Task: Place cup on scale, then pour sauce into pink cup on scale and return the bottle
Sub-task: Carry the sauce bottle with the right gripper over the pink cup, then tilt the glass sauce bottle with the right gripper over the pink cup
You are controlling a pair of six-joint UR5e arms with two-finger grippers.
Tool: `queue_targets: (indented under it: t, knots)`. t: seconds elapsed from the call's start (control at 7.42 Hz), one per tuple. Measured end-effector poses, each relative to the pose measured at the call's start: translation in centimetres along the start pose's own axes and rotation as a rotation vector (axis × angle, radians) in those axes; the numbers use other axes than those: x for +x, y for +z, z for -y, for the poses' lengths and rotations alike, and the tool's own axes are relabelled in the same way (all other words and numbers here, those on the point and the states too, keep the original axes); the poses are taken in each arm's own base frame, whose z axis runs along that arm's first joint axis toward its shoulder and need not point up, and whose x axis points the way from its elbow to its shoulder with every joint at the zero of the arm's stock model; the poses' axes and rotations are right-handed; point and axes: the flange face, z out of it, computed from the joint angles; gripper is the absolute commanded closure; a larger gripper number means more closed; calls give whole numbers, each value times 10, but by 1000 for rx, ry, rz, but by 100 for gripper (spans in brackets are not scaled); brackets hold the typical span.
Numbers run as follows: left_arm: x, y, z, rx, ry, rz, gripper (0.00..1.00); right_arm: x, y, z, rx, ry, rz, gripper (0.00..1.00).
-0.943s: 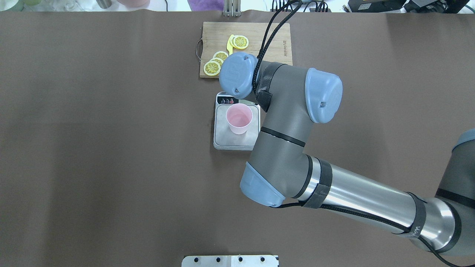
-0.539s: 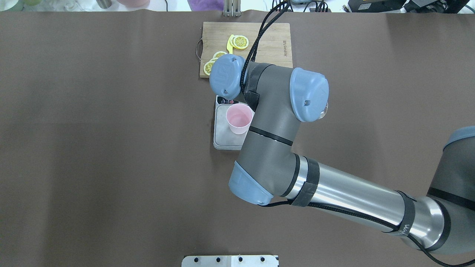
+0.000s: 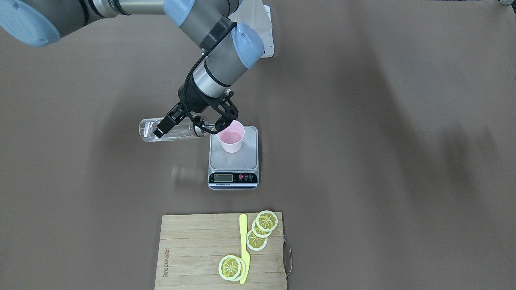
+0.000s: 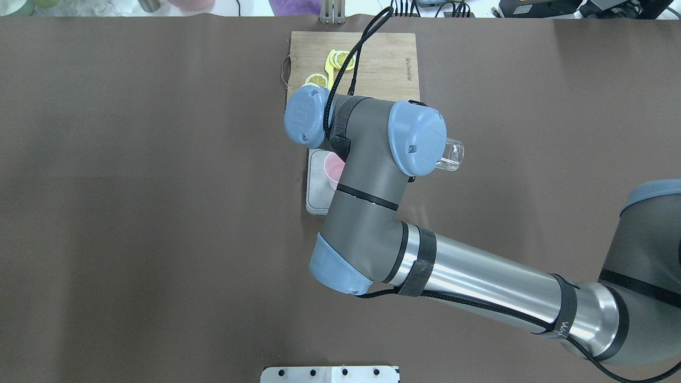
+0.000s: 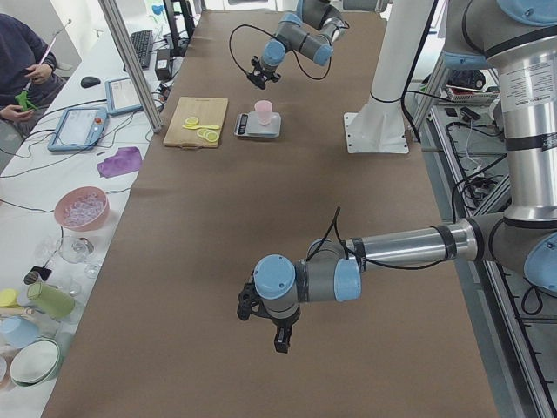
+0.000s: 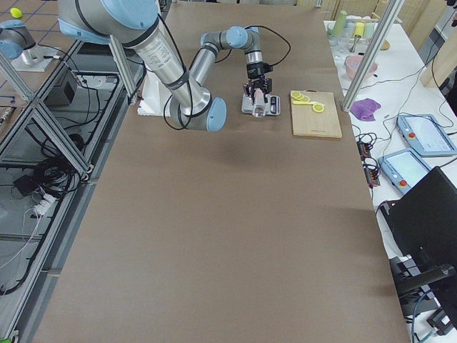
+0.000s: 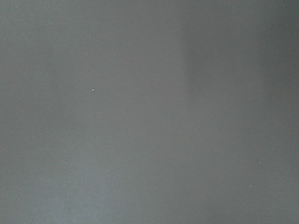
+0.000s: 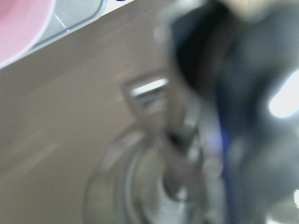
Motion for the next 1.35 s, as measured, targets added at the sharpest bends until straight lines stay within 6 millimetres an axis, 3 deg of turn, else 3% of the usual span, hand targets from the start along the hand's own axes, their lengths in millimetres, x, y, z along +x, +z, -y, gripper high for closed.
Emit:
queue_targets:
  t: [1.35]
  knots:
    - [-8, 4, -3, 6, -9, -1, 2, -5, 3, -1, -23, -3, -12, 100]
